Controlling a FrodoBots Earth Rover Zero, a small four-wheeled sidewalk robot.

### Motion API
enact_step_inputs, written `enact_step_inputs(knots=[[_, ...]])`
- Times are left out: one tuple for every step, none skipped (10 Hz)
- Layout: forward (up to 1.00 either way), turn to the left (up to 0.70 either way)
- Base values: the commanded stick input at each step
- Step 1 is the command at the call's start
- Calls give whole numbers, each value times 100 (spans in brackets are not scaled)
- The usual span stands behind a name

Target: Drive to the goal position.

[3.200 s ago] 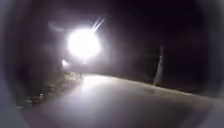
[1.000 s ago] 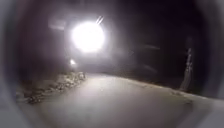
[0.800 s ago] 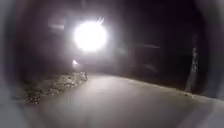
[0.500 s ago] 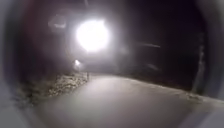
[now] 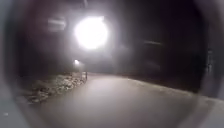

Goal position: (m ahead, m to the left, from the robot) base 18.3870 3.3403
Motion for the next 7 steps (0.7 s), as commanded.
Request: enact_step_inputs(knots=[[100,6],[100,5],[100,5],[100,4],[100,4],[100,3],[100,3]])
